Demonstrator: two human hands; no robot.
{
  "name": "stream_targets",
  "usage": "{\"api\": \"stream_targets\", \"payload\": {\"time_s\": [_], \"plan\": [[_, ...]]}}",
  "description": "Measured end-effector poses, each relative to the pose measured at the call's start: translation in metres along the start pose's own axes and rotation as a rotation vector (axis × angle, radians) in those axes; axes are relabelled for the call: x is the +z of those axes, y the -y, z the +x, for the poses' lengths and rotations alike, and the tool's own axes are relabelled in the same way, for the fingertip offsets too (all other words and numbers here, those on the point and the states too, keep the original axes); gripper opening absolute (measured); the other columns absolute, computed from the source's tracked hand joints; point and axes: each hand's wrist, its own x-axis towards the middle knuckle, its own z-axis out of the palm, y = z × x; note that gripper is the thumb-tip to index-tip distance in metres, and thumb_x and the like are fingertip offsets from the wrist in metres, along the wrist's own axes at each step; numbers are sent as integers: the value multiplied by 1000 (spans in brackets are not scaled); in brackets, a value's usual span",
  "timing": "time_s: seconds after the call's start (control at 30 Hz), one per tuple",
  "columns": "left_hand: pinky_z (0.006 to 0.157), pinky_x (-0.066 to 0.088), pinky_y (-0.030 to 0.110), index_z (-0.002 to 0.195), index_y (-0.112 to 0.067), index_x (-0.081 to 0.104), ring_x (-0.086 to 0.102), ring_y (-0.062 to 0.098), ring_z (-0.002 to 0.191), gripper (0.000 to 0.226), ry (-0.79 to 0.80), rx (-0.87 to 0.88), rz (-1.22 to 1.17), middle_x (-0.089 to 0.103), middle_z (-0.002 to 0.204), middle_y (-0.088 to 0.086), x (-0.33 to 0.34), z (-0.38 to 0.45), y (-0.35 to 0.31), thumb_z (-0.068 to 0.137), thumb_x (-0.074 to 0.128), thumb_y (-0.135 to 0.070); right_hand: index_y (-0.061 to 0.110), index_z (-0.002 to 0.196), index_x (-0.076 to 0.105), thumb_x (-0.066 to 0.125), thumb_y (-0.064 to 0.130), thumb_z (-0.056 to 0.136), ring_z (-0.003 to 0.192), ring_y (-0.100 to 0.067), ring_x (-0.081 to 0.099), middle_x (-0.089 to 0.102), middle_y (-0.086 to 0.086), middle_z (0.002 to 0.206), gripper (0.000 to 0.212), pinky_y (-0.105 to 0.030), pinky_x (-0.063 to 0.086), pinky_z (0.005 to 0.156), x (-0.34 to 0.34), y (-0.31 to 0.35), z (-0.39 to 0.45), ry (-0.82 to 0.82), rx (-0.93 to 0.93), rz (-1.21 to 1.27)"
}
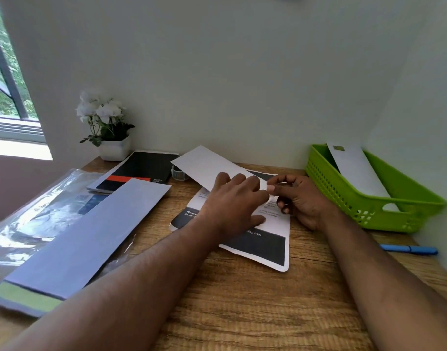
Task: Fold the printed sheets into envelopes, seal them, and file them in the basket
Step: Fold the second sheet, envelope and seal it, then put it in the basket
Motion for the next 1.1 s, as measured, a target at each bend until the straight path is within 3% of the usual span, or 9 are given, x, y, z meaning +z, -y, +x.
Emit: {"api": "stream_targets", "payload": {"time_s": [0.13,0.23,0.3,0.4,0.47,0.57,0.73,0.87,1.1], "plan": [[80,42,44,81,-22,71,61,22,79,11,-255,-23,117,64,88,-1,0,3,3,75,80,-24,8,91,67,68,4,83,42,-13,47,65,-4,66,9,-19,35,39,2,4,0,-69,-55,95],[83,32,41,72,-22,69,60,21,77,10,-344,-57,112,63,79,-5,0,2,10,75,77,-17,8,90,69,70,9,84,53,-18,55,68,-8,81,6,-23,42,42,4,6,-4,-41,-125,-19],[80,26,37,70,-24,69,59,20,77,12,-392,-64,112,63,77,-7,-1,0,16,73,79,-17,14,92,72,77,19,78,78,-16,63,65,3,101,15,-24,52,59,9,8,-6,-90,-291,-242],[76,23,36,71,-25,69,59,20,79,13,-441,-45,108,65,79,-7,-4,-3,25,73,81,-19,20,103,71,83,31,68,110,-6,56,51,28,122,39,-25,50,89,14,12,-9,-121,-580,-482],[78,24,36,73,-25,70,60,20,81,12,-476,-52,96,66,80,-7,-5,-3,29,74,80,-18,25,100,72,83,30,71,120,-12,50,53,19,130,32,-31,46,96,15,13,-11,-106,-734,-669],[83,25,37,74,-24,72,63,20,81,10,-482,-27,77,67,78,-6,-3,-3,29,75,80,-18,20,94,75,70,26,81,111,-24,57,66,2,118,16,-45,47,89,20,9,-7,-176,-980,-1046],[86,24,37,72,-23,75,63,22,83,14,-435,-36,105,68,74,-6,-9,-3,28,66,86,-18,17,84,74,69,19,79,91,-26,62,72,2,98,7,-39,46,74,21,9,-8,-363,-1136,-1302],[86,21,36,69,-27,75,62,20,85,13,-409,-101,113,67,72,-12,-14,-7,31,66,88,-23,16,83,74,79,17,72,87,-26,63,73,3,92,12,-38,46,73,14,5,-5,-405,-1087,-1372],[96,18,41,73,-30,76,62,16,92,14,-275,-132,223,69,75,-14,-8,-1,19,66,84,-22,15,78,72,69,18,78,82,-25,62,72,3,87,4,-35,36,70,28,5,-5,-355,-1172,-1330]]}}
